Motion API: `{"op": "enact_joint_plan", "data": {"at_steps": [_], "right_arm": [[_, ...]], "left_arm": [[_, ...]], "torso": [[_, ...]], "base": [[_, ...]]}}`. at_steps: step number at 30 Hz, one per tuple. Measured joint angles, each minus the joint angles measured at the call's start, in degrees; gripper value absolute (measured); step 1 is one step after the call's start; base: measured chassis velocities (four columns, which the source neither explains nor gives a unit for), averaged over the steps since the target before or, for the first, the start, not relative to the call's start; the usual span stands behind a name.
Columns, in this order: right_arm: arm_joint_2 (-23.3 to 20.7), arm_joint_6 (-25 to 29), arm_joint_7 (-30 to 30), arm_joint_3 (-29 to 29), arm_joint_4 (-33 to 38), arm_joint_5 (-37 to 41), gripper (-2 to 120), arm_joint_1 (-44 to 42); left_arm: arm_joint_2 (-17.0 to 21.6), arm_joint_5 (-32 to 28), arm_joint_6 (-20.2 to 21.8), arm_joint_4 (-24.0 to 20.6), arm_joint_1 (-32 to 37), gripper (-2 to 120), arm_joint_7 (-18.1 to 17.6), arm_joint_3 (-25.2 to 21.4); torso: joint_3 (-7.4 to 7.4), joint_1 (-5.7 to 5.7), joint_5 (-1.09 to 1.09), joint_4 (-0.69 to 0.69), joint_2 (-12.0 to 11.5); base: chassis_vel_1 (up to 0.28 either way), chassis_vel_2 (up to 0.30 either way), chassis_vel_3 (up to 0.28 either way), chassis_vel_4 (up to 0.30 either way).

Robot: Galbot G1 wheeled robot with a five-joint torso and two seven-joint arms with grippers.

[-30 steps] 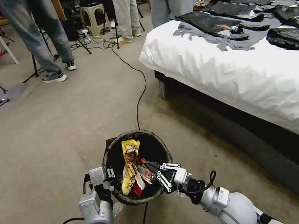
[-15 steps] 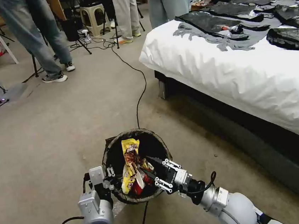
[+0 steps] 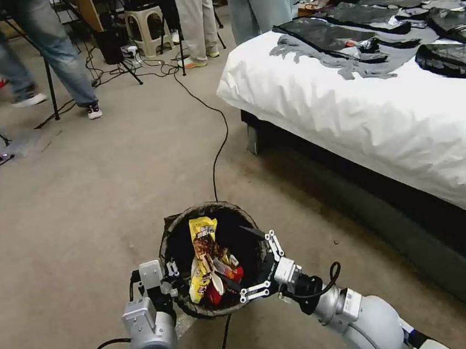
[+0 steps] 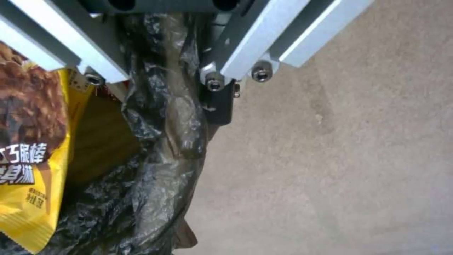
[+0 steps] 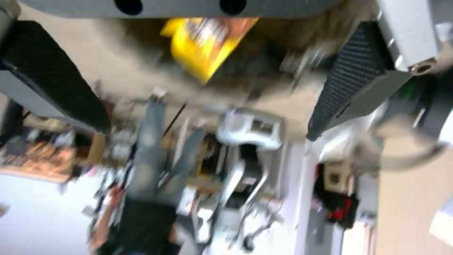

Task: Pick up the trash bin, then pick up the garbage from the floor and place it into the trash bin.

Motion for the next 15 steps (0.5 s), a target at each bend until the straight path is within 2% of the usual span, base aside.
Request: {"op": "enact_joint_plan", "data": {"at_steps": [3,5,6,9,15], "right_arm": [[0.59,-0.72,3.44,0.64,3.15,0.10,100,0.67],[2.64,-3.24,12.56,2.58,8.57,-2.09,100,0.82],[2.64,-3.24,12.56,2.58,8.57,-2.09,100,0.82],[6.11,-5.88,24.47,6.25,11.35,-9.74,100,-2.90],[8.65,-6.31,29.78,8.05,11.44,-12.44,100,-7.44]], "left_arm": [[0.00,0.10,-0.01,0.25,0.00,0,-0.01,-0.06],[-0.01,0.26,-0.06,0.55,0.00,0,-0.01,-0.13],[-0.01,0.26,-0.06,0.55,0.00,0,-0.01,-0.13],[0.05,0.33,-0.25,0.72,0.20,0,-0.02,-0.42],[0.19,0.26,-0.35,0.74,0.17,0,-0.02,-0.76]], "torso": [[0.00,0.00,0.00,0.00,0.00],[0.00,0.00,0.00,0.01,0.01],[0.00,0.00,0.00,0.01,0.01],[0.00,0.00,0.01,0.00,0.01],[0.00,0.00,0.01,0.00,0.01]], "base": [[0.000,0.000,0.000,0.000],[0.000,0.000,0.000,0.000],[0.000,0.000,0.000,0.000],[0.000,0.000,0.000,0.000],[0.000,0.000,0.000,0.000]]}}
